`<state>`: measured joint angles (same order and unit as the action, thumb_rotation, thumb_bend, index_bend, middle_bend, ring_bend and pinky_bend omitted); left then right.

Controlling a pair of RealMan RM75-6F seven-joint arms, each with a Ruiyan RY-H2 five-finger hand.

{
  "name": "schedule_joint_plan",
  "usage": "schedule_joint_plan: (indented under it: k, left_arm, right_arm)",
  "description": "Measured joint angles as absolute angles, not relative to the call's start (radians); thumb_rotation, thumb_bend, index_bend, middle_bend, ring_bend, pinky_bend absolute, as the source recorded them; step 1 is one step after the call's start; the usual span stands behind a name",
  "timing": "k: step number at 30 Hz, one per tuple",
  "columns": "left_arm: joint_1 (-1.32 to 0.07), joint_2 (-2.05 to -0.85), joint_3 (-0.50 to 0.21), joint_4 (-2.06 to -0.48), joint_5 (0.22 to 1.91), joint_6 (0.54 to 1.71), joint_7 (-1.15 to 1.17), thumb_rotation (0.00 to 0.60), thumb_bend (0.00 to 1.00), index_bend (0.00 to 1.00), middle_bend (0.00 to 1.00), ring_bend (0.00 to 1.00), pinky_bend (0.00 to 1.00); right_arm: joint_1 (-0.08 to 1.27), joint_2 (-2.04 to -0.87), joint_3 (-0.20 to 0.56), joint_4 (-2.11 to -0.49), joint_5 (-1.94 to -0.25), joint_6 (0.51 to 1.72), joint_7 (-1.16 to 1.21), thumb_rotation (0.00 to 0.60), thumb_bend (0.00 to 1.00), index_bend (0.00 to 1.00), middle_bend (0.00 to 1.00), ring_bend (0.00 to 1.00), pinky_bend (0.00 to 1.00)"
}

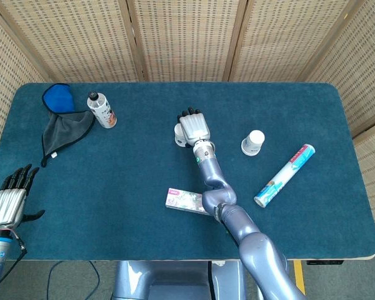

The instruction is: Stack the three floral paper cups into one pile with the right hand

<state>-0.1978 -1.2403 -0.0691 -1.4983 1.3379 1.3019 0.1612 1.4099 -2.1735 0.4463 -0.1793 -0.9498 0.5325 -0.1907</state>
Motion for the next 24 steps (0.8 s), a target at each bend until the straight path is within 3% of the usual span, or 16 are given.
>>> schedule_joint_plan:
  k: [24]
  left_arm:
    - [-0.194, -1.238, -0.065, -1.497, 1.344, 1.311, 0.150, 0.600, 0.17, 0.06, 0.00, 0.00, 0.10]
  right_arm:
    - [1.401, -2.153, 0.444, -0.190, -1.025, 0.637, -0.124, 0.600, 0.20, 0.70, 0.39, 0.22, 0.30]
